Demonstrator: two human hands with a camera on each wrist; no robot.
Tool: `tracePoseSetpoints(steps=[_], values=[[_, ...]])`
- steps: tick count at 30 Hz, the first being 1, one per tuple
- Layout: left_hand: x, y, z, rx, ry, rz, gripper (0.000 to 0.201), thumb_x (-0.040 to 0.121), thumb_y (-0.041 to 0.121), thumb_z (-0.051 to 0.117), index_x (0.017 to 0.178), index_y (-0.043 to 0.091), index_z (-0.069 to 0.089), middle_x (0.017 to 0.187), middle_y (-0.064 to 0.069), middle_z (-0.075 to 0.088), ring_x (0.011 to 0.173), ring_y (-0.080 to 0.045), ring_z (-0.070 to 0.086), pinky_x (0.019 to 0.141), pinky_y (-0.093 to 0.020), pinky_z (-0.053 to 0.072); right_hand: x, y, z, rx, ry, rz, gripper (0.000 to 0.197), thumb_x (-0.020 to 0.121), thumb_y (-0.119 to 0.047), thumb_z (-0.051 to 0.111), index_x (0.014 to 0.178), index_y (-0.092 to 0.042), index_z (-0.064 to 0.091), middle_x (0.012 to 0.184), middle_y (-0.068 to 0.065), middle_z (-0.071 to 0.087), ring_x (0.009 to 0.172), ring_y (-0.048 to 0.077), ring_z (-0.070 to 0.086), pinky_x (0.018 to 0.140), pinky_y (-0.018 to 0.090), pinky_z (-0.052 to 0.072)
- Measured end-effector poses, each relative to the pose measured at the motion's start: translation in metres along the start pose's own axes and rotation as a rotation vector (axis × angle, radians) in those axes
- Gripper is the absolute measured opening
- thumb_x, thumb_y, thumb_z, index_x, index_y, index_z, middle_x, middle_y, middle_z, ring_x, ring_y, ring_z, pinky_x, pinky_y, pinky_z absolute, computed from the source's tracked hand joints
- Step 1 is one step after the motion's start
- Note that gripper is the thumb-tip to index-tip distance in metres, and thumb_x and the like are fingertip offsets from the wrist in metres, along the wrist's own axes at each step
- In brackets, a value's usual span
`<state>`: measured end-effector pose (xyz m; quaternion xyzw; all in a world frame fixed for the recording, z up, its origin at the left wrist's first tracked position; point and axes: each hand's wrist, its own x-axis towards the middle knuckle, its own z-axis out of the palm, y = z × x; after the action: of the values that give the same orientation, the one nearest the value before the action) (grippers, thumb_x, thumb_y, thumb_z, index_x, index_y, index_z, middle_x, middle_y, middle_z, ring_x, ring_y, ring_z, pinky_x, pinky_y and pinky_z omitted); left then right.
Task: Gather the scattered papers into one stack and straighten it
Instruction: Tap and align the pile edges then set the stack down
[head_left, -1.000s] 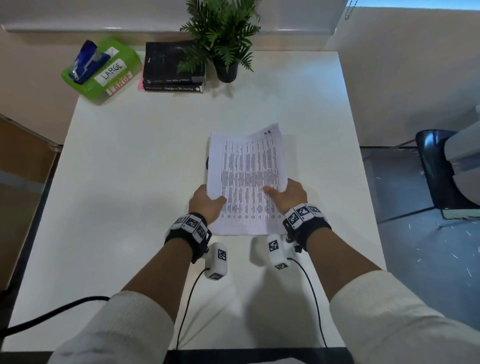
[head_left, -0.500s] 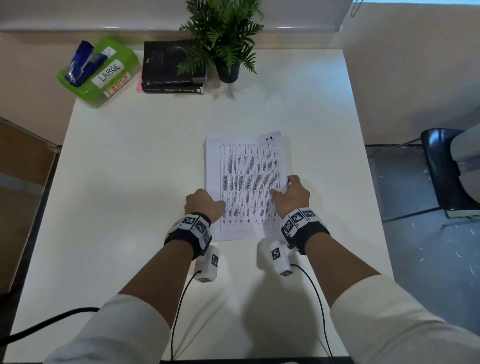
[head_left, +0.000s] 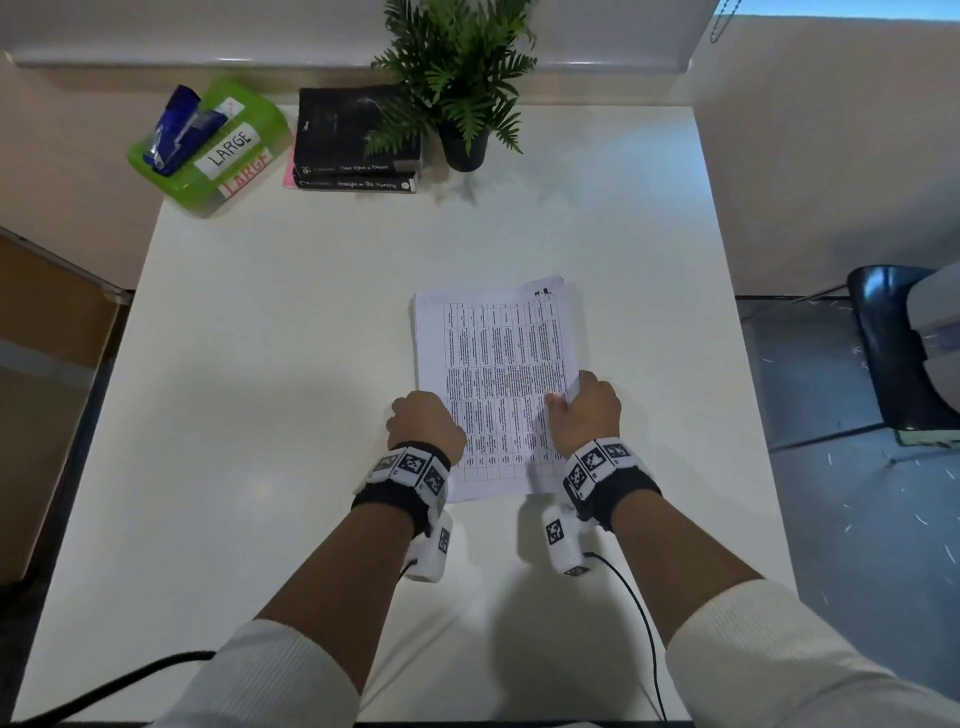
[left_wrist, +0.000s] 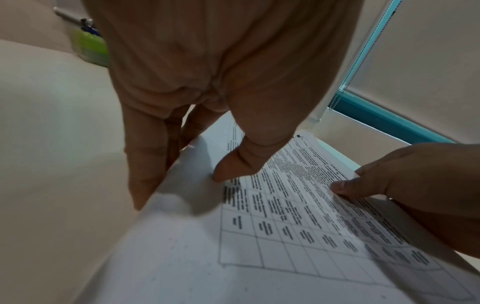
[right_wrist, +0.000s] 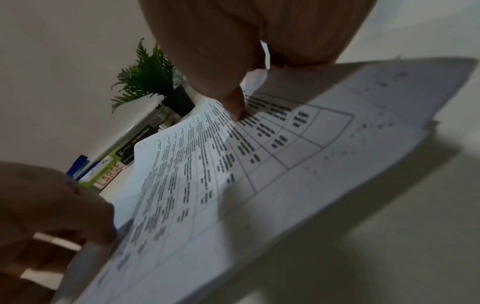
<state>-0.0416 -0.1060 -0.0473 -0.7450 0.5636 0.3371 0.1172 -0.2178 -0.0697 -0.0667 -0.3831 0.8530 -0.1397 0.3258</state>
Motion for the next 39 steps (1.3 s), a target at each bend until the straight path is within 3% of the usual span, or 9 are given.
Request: tracePoseSetpoints(steps=[2,9,18,21,23,26,29,34,39], values=[[-0.001,0.000,0.002,0.006,-0.014,-0.034,0.039,0.088,0.022,0.063,0.119,0.003,0.051,0.125,-0.016,0.049,0.115,-0.033,0.054,0.089,-0.039,0.052,-0.004,0.004,0.005,-0.067,0.017,-0.014,0.036,0.096,-0.029,0.056,0.122,-0.004,0.049,0.123,0.018,0.046,0.110,0.032,0.049,0.089,0.037,0.043],[-0.001,-0.002,0.004,-0.070,-0.020,-0.058,0.050,0.090,0.030,0.061,0.128,0.003,0.044,0.131,-0.016,0.045,0.118,-0.034,0.052,0.091,-0.041,0.050,0.001,0.011,0.004,-0.137,0.002,-0.177,0.057,0.099,-0.017,0.049,0.149,-0.003,0.028,0.137,0.020,0.043,0.121,0.040,0.041,0.100,0.042,0.036],[0.000,-0.003,0.002,-0.049,-0.038,-0.040,0.056,0.090,0.031,0.061,0.132,0.002,0.040,0.136,-0.017,0.042,0.120,-0.035,0.052,0.093,-0.041,0.051,0.013,0.015,-0.002,-0.121,0.000,-0.201,0.044,0.095,-0.014,0.056,0.137,-0.008,0.045,0.120,0.016,0.055,0.112,0.037,0.053,0.089,0.035,0.045],[-0.002,-0.003,0.002,-0.067,-0.001,-0.049,0.077,0.090,0.037,0.059,0.148,0.004,0.020,0.148,-0.018,0.029,0.132,-0.039,0.039,0.099,-0.048,0.046,0.012,0.013,-0.008,-0.167,-0.013,-0.212,0.049,0.097,-0.023,0.054,0.142,-0.010,0.039,0.132,0.017,0.049,0.122,0.039,0.046,0.096,0.042,0.043],[-0.004,-0.004,0.001,0.003,0.112,0.068,0.083,0.091,0.042,0.054,0.154,0.012,0.010,0.153,-0.017,0.020,0.138,-0.040,0.026,0.103,-0.054,0.042,0.008,0.009,-0.012,-0.255,0.020,-0.267,0.060,0.098,-0.038,0.051,0.149,-0.014,0.030,0.149,0.016,0.036,0.133,0.038,0.035,0.104,0.049,0.038],[-0.004,-0.003,0.010,0.187,0.290,0.402,0.070,0.094,0.043,0.044,0.153,0.015,0.021,0.159,-0.017,0.018,0.147,-0.040,0.013,0.116,-0.058,0.022,0.000,0.001,-0.010,-0.416,0.047,-0.490,0.069,0.097,-0.052,0.042,0.153,-0.014,0.025,0.160,0.014,0.022,0.145,0.036,0.021,0.114,0.053,0.027],[0.000,-0.001,0.026,0.297,0.281,0.585,0.061,0.099,0.039,0.035,0.154,0.014,0.024,0.163,-0.012,0.013,0.151,-0.035,0.002,0.121,-0.055,0.011,-0.007,-0.003,0.003,-0.508,-0.040,-0.645,0.069,0.099,-0.051,0.034,0.155,-0.012,0.021,0.164,0.014,0.010,0.152,0.034,0.007,0.121,0.052,0.016],[0.019,-0.003,0.039,0.366,0.259,0.619,0.063,0.102,0.037,0.027,0.156,0.008,0.015,0.165,-0.013,0.005,0.152,-0.035,-0.004,0.123,-0.050,0.004,0.002,-0.003,0.021,-0.586,-0.114,-0.681,0.071,0.101,-0.049,0.028,0.156,-0.006,0.014,0.165,0.015,0.002,0.152,0.032,-0.004,0.124,0.047,0.004],[0.041,0.004,0.034,0.352,0.275,0.613,0.066,0.102,0.040,0.024,0.157,0.006,0.008,0.165,-0.014,-0.001,0.152,-0.032,-0.006,0.123,-0.048,0.004,0.022,-0.009,0.024,-0.618,-0.126,-0.681,0.073,0.102,-0.051,0.023,0.156,-0.004,0.011,0.165,0.016,-0.001,0.152,0.032,-0.006,0.124,0.047,0.003]])
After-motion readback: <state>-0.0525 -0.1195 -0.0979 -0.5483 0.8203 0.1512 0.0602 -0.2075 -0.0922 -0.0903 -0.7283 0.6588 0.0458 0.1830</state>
